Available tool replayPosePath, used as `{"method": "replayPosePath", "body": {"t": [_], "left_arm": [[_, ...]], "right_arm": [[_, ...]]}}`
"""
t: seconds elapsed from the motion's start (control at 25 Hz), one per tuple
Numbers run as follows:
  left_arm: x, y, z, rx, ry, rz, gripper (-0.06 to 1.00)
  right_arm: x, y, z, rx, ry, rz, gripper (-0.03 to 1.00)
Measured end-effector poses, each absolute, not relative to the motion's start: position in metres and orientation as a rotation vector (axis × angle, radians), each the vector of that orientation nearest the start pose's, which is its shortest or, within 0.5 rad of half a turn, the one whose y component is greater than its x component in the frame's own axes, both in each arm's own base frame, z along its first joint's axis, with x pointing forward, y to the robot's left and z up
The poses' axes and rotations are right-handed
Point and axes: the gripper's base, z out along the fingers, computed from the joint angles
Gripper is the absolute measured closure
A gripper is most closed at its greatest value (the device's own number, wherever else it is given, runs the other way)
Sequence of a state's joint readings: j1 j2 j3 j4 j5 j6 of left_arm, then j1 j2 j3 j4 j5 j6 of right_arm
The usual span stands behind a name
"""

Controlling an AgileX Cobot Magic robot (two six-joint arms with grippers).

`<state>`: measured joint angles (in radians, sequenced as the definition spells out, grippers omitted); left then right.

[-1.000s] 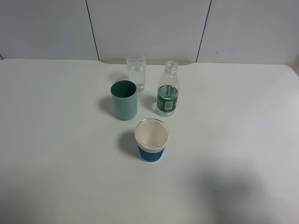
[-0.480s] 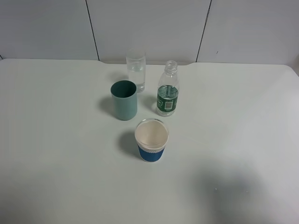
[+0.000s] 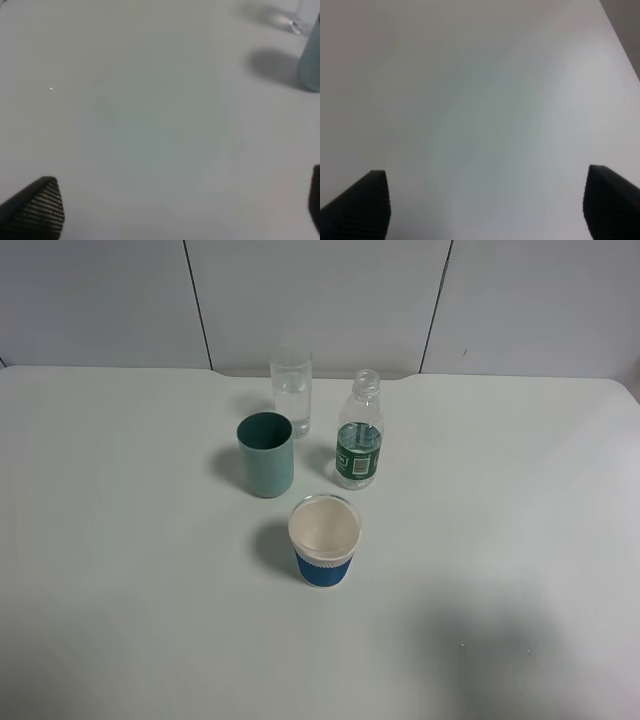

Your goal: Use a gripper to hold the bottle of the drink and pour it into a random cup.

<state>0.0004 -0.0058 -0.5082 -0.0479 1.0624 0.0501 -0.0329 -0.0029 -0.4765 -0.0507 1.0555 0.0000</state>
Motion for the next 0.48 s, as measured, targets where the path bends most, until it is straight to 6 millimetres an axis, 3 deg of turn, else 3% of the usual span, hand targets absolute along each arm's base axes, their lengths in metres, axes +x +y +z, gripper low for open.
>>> {"method": "replayPosePath", "body": {"t": [0.48], "left_arm": [[-0.0069,-0.0038,0.2794,0.053,2.031,-0.025,-0.05]], "right_arm": [[-0.0026,-0.0039,0.2712,0.035,2.059,-0.081,0.20]]}}
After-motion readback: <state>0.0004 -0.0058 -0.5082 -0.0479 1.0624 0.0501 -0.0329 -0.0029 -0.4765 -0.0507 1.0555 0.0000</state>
